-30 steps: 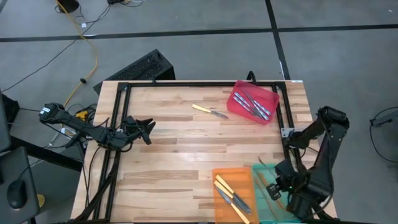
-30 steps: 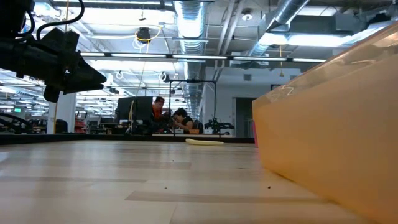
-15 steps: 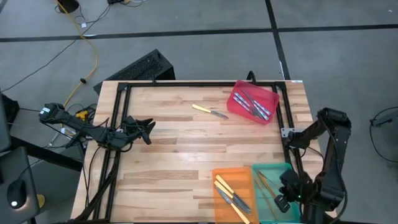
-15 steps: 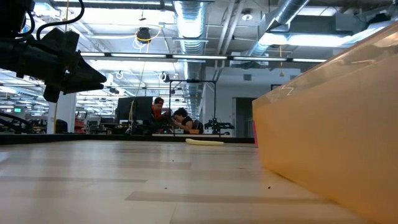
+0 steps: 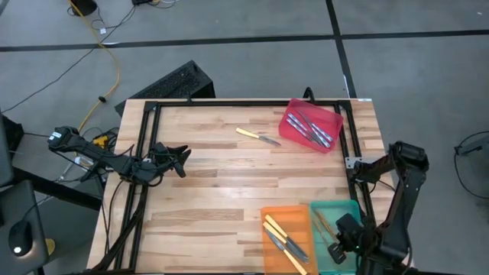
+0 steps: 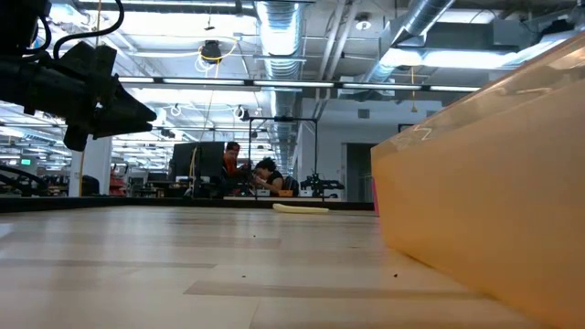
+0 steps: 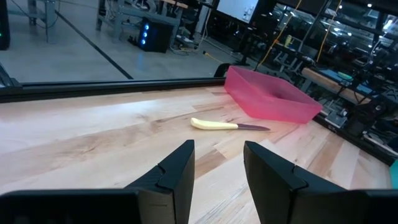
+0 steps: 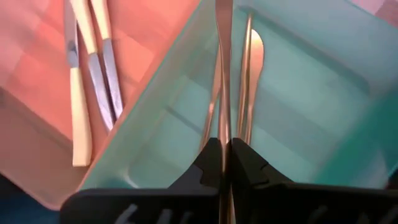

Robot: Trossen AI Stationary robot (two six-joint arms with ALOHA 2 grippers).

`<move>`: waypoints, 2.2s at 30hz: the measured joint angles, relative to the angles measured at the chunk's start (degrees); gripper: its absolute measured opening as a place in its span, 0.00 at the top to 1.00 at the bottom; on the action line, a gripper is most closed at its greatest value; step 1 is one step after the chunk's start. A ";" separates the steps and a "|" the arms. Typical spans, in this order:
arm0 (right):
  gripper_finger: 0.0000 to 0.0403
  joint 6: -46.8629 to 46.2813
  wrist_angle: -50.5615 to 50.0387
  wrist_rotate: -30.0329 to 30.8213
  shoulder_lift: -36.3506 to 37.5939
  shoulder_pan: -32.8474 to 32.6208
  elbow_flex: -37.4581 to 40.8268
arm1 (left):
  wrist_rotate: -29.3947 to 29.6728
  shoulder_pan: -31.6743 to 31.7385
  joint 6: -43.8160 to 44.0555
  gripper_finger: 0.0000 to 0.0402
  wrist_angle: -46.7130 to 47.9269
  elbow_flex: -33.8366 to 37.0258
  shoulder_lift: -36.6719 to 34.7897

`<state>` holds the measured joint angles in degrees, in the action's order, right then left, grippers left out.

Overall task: Sort silverware by color (type)
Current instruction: Put the gold knife into the blue bin

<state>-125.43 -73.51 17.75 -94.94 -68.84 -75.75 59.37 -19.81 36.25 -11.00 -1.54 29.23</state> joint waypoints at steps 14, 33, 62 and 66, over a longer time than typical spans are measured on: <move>0.95 -0.19 3.08 -1.37 -3.78 0.37 0.07 | 0.00 0.02 0.34 0.70 0.00 0.00 0.00; 0.95 -0.17 2.00 -3.66 -3.78 3.29 0.08 | -0.02 0.00 0.43 0.70 0.00 0.00 0.00; 0.95 -0.31 4.54 -8.71 -7.69 9.22 0.13 | -0.09 0.00 0.66 0.70 0.00 0.00 0.00; 0.95 -0.25 6.11 -10.33 -10.17 9.29 0.13 | -0.07 0.00 0.87 0.70 0.02 0.00 0.00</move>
<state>-125.68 -67.40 7.42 -105.11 -59.55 -75.61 59.31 -19.81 37.12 -10.98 -1.54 29.23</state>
